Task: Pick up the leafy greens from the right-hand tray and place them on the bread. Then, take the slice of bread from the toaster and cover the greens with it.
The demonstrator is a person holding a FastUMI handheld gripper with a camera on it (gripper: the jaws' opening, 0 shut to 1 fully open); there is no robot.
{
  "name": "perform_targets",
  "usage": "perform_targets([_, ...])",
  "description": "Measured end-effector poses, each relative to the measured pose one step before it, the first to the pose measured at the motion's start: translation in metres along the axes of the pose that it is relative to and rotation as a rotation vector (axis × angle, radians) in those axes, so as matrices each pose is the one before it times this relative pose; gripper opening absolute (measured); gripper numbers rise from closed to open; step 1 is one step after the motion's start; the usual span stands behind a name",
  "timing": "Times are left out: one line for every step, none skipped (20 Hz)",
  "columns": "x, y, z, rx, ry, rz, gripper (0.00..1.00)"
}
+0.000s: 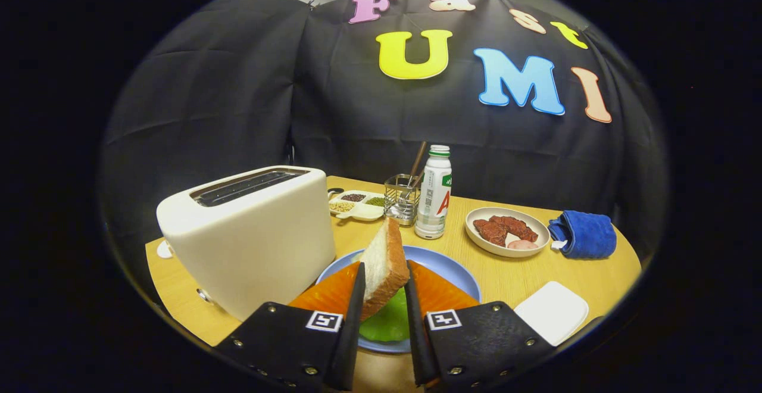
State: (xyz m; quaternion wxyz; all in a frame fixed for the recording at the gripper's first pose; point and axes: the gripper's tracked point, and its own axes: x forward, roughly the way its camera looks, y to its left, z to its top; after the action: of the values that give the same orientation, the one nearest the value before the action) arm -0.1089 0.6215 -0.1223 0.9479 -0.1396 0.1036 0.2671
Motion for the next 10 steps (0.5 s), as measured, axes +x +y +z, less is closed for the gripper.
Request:
perform_targets([0.00120,-0.00294,-0.00083,-0.00621,0.00498,-0.00554,0.42])
perform_targets([0.00129,-0.00302,-0.00109,-0.00398,0.00150,-0.00649,0.44])
perform_targets([0.00132,-0.00220,-0.00060,-0.00066,0.00197,-0.00249,0.44])
perform_targets([0.00064,-0.00201,-0.00065,0.00408,0.00292,-0.00218,0.44])
perform_targets([0.00082,-0.00181,-0.00111,0.00725,0.00236,-0.00061,0.45])
perform_targets([0.00084,-0.00092,-0.00120,0.00731,0.00236,0.00170,0.45])
perform_targets([0.00052,-0.00101,0.00072,0.00346,0.00086,0.00238,0.45])
perform_targets([-0.00012,-0.00120,-0.00057,0.00132,0.00109,0.00127,0.45])
perform_targets([0.00023,-0.00107,-0.00058,0.00065,0.00181,0.00036,0.45])
perform_targets([0.00071,-0.00150,-0.00006,-0.00078,0.00112,0.00062,0.45])
